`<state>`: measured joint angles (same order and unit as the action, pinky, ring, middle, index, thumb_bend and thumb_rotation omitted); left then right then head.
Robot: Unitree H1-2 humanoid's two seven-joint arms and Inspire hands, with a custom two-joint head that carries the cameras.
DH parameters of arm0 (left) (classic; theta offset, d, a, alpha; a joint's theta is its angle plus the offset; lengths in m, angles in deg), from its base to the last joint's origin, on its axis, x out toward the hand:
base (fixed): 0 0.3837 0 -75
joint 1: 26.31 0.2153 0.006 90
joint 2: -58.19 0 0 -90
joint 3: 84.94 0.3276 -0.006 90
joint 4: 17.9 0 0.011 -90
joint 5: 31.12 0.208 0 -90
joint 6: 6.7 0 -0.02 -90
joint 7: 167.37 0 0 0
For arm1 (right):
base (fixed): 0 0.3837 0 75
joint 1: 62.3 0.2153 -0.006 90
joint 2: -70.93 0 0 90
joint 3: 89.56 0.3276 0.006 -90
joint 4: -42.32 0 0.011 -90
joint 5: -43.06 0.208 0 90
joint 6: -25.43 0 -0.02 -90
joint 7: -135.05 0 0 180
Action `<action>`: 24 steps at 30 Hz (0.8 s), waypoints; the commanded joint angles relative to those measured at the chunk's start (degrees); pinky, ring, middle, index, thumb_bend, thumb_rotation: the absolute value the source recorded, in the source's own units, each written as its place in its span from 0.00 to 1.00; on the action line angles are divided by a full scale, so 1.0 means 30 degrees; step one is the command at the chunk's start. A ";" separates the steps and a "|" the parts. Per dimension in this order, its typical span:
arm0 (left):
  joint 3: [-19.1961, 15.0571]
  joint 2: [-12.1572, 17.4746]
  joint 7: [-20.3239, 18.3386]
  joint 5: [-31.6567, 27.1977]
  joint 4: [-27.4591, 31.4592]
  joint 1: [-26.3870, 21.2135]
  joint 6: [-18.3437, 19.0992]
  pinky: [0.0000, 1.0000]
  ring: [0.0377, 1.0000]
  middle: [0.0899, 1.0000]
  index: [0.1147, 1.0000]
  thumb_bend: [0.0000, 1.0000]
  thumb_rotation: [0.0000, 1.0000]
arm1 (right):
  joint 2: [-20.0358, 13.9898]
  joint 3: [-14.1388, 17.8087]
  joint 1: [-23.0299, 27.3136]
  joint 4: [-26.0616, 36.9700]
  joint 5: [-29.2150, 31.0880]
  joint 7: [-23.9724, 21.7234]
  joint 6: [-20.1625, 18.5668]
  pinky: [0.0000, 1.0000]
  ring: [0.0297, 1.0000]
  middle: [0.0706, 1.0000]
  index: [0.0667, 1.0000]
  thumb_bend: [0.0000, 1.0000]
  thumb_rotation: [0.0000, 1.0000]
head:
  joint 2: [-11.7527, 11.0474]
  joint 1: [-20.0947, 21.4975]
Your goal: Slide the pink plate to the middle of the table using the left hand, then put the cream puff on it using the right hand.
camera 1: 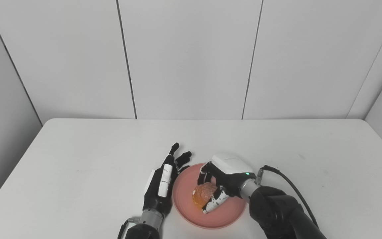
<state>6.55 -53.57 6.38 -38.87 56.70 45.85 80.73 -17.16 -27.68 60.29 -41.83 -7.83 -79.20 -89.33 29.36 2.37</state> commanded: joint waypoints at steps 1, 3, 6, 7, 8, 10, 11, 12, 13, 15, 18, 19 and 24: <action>-0.0018 0.0166 -0.0002 -0.0051 -0.0669 0.0870 0.0885 0.84 0.88 0.82 0.93 0.83 0.94 | -0.0009 0.0333 0.0261 0.0648 -0.0135 0.0205 -0.0183 0.51 0.65 0.72 0.67 0.92 0.33 | 0.0027 -0.0010; 0.0003 0.0180 0.0004 -0.0021 -0.0672 0.0880 0.0892 0.84 0.88 0.82 0.93 0.83 0.94 | -0.0003 0.0382 0.0121 0.0809 -0.0289 0.0329 -0.0161 0.55 0.69 0.75 0.70 0.95 0.34 | 0.0027 -0.0010; 0.0025 0.0193 0.0015 0.0002 -0.0678 0.0898 0.0856 0.84 0.88 0.83 0.93 0.83 0.94 | -0.0032 0.0457 0.0037 0.1055 -0.0444 0.0355 -0.0113 0.59 0.73 0.78 0.72 0.97 0.34 | 0.0027 -0.0010; 0.0021 0.0190 0.0033 0.0012 -0.0719 0.0894 0.0829 0.83 0.87 0.83 0.93 0.83 0.94 | -0.0045 0.0494 0.0022 0.1108 -0.0451 0.0357 -0.0095 0.60 0.73 0.78 0.73 0.97 0.34 | -0.0086 0.0088; 0.0014 0.0196 0.0026 0.0001 -0.0758 0.0896 0.0808 0.83 0.87 0.83 0.93 0.83 0.94 | -0.0056 0.0549 -0.0009 0.1192 -0.0431 0.0349 -0.0074 0.60 0.74 0.78 0.73 0.97 0.34 | -0.0086 0.0088; 0.0006 0.0221 0.0020 0.0009 -0.0852 0.0895 0.0760 0.83 0.87 0.83 0.93 0.83 0.93 | -0.0043 0.0702 -0.0131 0.1382 -0.0380 0.0448 -0.0009 0.59 0.74 0.78 0.72 0.97 0.34 | -0.0107 0.0078; -0.0001 0.0231 0.0020 0.0010 -0.0883 0.0904 0.0737 0.82 0.87 0.83 0.93 0.84 0.93 | -0.0035 0.0825 -0.0232 0.1552 -0.0317 0.0539 0.0056 0.59 0.74 0.78 0.72 0.97 0.33 | -0.0113 0.0057; -0.0015 0.0232 0.0020 -0.0013 -0.0871 0.0927 0.0762 0.82 0.87 0.82 0.93 0.84 0.93 | -0.0016 0.0979 -0.0342 0.1764 -0.0205 0.0608 0.0104 0.60 0.74 0.78 0.71 0.97 0.33 | -0.0113 0.0057; -0.0036 0.0227 0.0014 -0.0055 -0.0863 0.0947 0.0770 0.82 0.87 0.82 0.94 0.85 0.93 | 0.0003 0.1143 -0.0461 0.1993 -0.0096 0.0691 0.0165 0.60 0.74 0.79 0.71 0.97 0.32 | -0.0113 0.0057; -0.0071 0.0222 -0.0011 -0.0132 -0.0852 0.0974 0.0796 0.83 0.87 0.82 0.94 0.85 0.92 | -0.0024 0.1402 -0.0668 0.2473 0.0097 0.0808 0.0277 0.60 0.74 0.78 0.70 0.97 0.31 | -0.0119 0.0063; -0.0138 0.0203 -0.0048 -0.0275 -0.0874 0.0991 0.0821 0.82 0.88 0.82 0.94 0.85 0.90 | -0.0120 0.1783 -0.0985 0.3312 0.0236 0.0734 0.0161 0.57 0.72 0.77 0.69 0.97 0.31 | -0.0100 0.0088; -0.0147 0.0199 -0.0029 -0.0274 -0.0869 0.0997 0.0832 0.82 0.88 0.82 0.94 0.85 0.90 | -0.0137 0.1973 -0.1138 0.3573 0.0371 0.0801 0.0174 0.57 0.72 0.77 0.69 0.97 0.31 | -0.0100 0.0088; -0.0243 0.0180 0.0058 -0.0261 -0.0908 0.1006 0.0745 0.82 0.87 0.83 0.94 0.86 0.89 | 0.0175 0.3763 -0.2541 0.4315 0.2588 0.2806 0.1448 0.54 0.67 0.72 0.65 0.91 0.29 | -0.0070 0.0098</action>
<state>6.46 -53.54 6.17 -39.21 56.61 45.94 80.76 -17.05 -18.04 52.46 -30.70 -2.37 -74.31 -87.97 29.09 2.55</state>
